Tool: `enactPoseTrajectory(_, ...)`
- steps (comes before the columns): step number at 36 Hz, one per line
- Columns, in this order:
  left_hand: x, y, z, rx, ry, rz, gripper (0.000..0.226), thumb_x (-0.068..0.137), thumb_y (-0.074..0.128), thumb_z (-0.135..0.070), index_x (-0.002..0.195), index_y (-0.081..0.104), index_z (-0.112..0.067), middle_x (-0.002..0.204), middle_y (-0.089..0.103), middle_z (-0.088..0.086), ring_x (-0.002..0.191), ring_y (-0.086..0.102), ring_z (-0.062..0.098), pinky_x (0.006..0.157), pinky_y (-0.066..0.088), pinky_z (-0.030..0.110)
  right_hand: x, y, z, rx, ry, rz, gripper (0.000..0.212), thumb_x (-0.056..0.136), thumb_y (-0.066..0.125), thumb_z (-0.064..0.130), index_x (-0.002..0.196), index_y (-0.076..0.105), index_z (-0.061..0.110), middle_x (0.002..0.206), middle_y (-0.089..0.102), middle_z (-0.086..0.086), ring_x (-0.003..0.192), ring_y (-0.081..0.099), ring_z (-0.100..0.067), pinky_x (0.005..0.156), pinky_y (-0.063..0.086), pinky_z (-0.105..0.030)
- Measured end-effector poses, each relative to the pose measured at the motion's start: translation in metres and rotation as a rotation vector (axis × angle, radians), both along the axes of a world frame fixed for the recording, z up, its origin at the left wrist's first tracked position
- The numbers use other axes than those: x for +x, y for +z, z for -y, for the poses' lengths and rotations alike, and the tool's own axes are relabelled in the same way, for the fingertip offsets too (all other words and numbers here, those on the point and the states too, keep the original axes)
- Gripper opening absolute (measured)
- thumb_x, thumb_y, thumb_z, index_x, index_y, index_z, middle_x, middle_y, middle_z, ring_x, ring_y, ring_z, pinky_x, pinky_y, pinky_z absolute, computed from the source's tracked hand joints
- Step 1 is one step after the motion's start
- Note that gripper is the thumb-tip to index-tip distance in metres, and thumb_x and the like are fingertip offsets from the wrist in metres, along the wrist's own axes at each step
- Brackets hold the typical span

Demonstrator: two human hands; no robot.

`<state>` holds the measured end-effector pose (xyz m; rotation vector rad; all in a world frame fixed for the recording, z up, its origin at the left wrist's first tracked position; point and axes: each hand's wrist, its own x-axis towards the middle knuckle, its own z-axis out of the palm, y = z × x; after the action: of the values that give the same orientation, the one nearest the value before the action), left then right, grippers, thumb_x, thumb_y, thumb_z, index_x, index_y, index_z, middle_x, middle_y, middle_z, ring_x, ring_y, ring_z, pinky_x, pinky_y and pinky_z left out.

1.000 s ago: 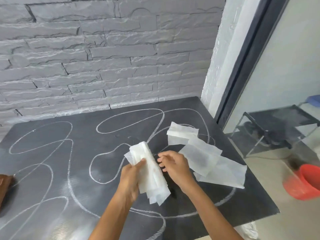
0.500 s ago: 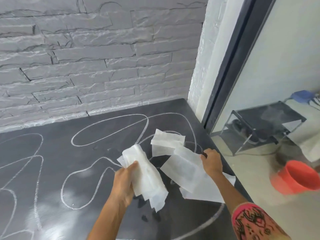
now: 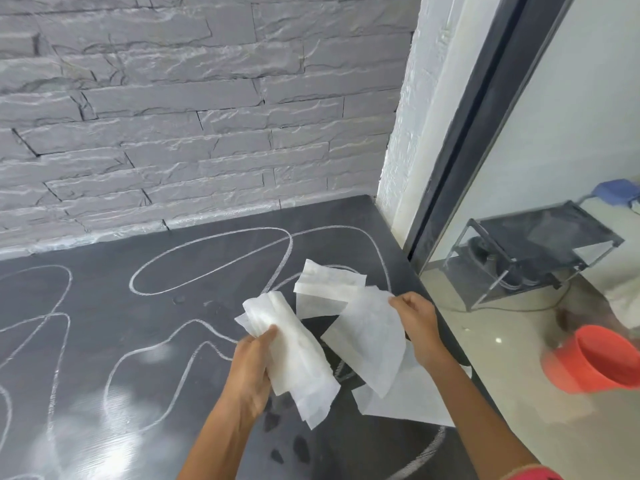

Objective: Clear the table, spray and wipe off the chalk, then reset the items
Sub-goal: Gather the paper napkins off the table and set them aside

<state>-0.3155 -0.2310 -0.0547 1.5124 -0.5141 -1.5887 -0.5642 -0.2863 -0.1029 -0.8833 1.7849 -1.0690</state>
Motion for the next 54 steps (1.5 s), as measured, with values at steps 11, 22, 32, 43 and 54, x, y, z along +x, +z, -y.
enactPoseTrajectory(11, -0.002, 0.002, 0.0, -0.002, -0.028, -0.095, 0.024, 0.097, 0.048, -0.014, 0.096, 0.067, 0.001, 0.083, 0.075, 0.011, 0.074, 0.073, 0.021, 0.067, 0.056, 0.033, 0.059, 0.075, -0.028, -0.381, 0.469, -0.045, 0.027, 0.093, 0.055, 0.019, 0.073, 0.051, 0.036, 0.122, 0.049, 0.039, 0.117, 0.046, 0.014, 0.094, 0.041, -0.015)
enactPoseTrajectory(22, -0.016, 0.017, -0.002, -0.039, -0.133, -0.249, 0.057, 0.088, 0.05, -0.056, 0.1, 0.074, -0.007, 0.105, 0.073, 0.012, 0.101, 0.069, 0.02, 0.088, 0.05, 0.033, 0.113, 0.031, -0.07, -0.402, 0.841, -0.428, 0.04, 0.098, 0.038, 0.039, 0.136, 0.036, 0.025, 0.157, 0.016, 0.011, 0.138, -0.001, 0.009, 0.108, 0.003, -0.009)
enactPoseTrajectory(32, -0.022, 0.01, -0.006, -0.016, -0.031, -0.118, 0.017, 0.093, 0.054, -0.012, 0.093, 0.066, 0.0, 0.08, 0.076, 0.01, 0.069, 0.073, 0.021, 0.06, 0.056, 0.031, 0.06, 0.021, -0.073, -0.35, 0.342, -0.292, 0.007, 0.091, 0.058, 0.021, 0.094, 0.063, 0.023, 0.094, 0.062, 0.01, 0.086, 0.058, -0.004, 0.074, 0.044, -0.008)
enactPoseTrajectory(43, -0.019, 0.004, -0.006, -0.028, -0.075, -0.108, 0.014, 0.094, 0.054, -0.014, 0.094, 0.065, -0.005, 0.077, 0.076, 0.005, 0.066, 0.073, 0.018, 0.059, 0.054, 0.032, -0.073, -0.047, -0.067, 0.232, 0.188, -0.841, 0.03, 0.093, 0.057, 0.023, 0.119, 0.059, 0.008, 0.122, 0.057, -0.012, 0.111, 0.052, -0.027, 0.095, 0.042, -0.033)
enactPoseTrajectory(54, -0.019, 0.004, -0.005, -0.011, -0.095, -0.11, 0.018, 0.094, 0.054, -0.015, 0.095, 0.066, -0.003, 0.077, 0.076, 0.006, 0.066, 0.073, 0.018, 0.06, 0.054, 0.031, -0.074, -0.043, -0.052, 0.278, 0.208, -0.543, 0.02, 0.087, 0.058, 0.018, 0.068, 0.052, 0.013, 0.072, 0.057, -0.006, 0.065, 0.05, -0.015, 0.055, 0.036, -0.023)
